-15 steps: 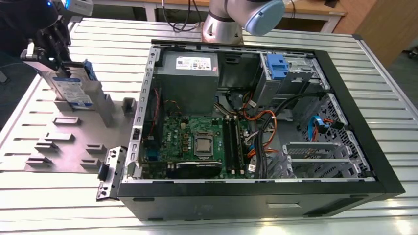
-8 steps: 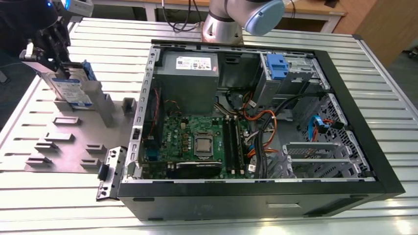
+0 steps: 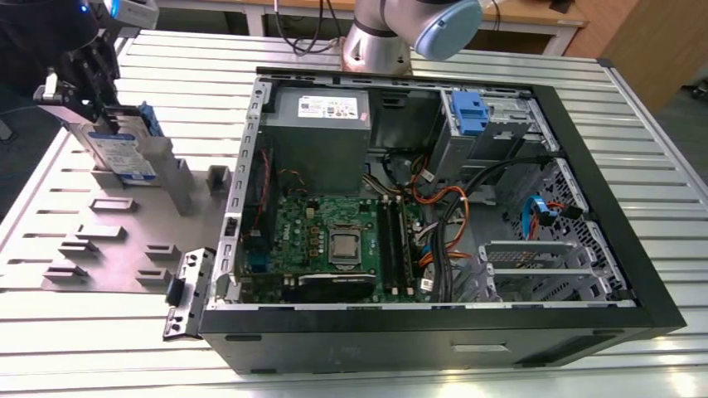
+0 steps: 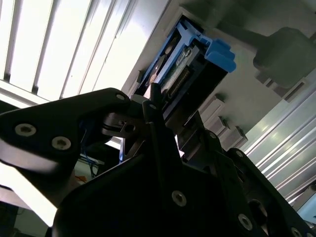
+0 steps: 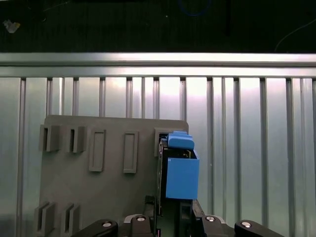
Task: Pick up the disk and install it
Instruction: 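Pick up the disk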
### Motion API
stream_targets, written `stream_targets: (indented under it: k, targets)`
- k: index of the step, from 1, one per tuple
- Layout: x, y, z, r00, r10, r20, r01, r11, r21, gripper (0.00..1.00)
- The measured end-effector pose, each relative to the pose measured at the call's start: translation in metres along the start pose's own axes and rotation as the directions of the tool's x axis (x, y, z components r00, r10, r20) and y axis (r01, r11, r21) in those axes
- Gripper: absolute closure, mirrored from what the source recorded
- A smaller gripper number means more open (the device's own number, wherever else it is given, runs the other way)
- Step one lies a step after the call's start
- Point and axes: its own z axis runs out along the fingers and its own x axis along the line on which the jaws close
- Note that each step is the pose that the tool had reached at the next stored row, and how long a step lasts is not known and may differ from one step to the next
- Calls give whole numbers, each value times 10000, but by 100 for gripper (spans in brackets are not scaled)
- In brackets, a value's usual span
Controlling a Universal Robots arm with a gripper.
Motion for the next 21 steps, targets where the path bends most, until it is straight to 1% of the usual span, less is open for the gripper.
stream_targets:
  k: [6,9,21]
  targets:
    - [0,0,4,10000,0,-1,0,10000,0,62]
    - [0,0,5,10000,1,-2,-1,10000,0,65]
    - [0,0,11,10000,0,-1,0,10000,0,65]
